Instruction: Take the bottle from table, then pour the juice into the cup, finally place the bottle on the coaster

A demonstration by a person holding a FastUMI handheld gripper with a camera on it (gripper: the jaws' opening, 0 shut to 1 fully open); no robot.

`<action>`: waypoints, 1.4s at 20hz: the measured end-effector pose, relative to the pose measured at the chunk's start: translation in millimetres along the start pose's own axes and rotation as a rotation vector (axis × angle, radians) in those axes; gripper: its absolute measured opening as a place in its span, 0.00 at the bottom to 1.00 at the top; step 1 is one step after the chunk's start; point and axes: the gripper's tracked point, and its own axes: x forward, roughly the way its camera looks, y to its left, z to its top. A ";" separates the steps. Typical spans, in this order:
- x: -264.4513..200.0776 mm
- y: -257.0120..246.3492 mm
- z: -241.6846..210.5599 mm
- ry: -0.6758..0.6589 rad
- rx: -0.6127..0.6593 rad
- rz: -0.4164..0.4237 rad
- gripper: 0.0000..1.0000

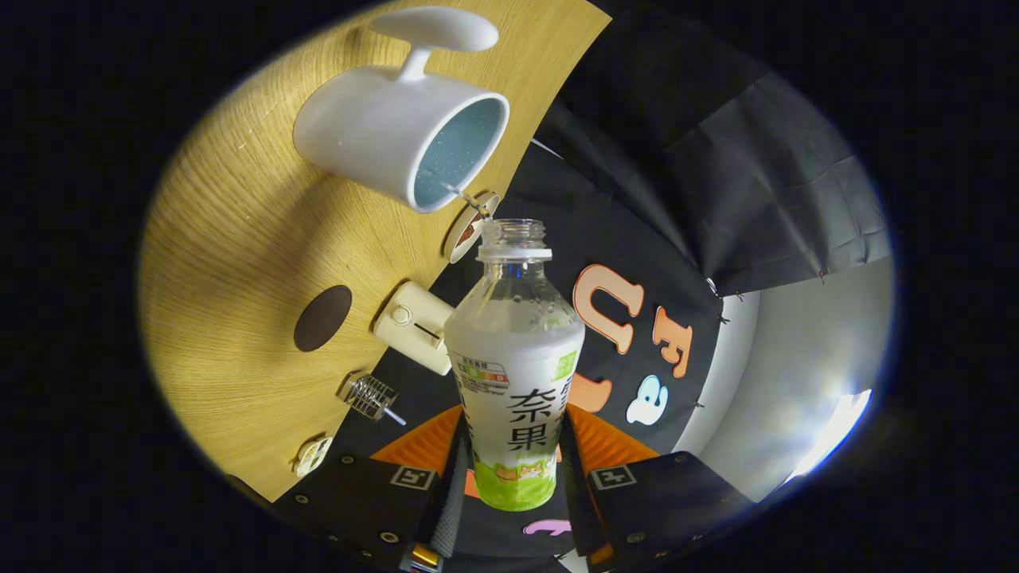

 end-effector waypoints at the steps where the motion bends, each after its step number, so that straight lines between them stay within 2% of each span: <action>1: -1.4 0.6 3.4 -0.006 -0.013 -0.002 0.56; 23: 8.1 -42.2 23.9 -0.112 -0.214 -0.094 0.56; 28: 9.8 -38.2 22.3 -0.107 -0.179 -0.077 0.56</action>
